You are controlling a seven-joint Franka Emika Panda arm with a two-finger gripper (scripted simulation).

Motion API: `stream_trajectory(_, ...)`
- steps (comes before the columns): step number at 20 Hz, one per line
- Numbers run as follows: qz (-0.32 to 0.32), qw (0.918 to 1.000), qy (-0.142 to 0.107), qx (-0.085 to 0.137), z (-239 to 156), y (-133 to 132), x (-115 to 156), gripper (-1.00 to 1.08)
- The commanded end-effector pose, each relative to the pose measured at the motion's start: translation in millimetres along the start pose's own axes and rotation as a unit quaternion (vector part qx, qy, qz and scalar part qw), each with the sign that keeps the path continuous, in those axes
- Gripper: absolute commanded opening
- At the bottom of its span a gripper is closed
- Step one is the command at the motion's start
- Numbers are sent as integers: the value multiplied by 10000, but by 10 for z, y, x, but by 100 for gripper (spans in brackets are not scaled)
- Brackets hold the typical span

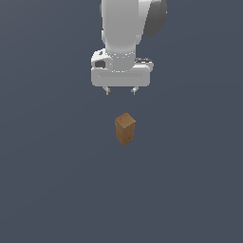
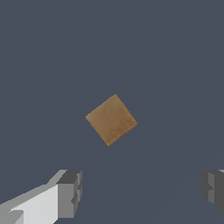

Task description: Pick up the object and move it to a goal position.

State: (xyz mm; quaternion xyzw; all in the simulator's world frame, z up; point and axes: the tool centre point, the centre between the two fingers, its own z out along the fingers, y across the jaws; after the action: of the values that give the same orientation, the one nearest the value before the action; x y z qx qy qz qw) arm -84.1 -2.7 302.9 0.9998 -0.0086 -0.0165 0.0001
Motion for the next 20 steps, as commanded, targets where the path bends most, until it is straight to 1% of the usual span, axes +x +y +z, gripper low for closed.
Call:
stream_trajectory(1, 0, 10000, 0, 0, 0, 0, 0, 100)
stream_trajectory(4, 41, 10000, -11, 25, 4, 34, -2, 100)
stream_trajectory(10, 218, 9996, -60, 143, 27, 193, -14, 100)
stream_trajectory(20, 166, 9997, -56, 139, 42, 186, -7, 100)
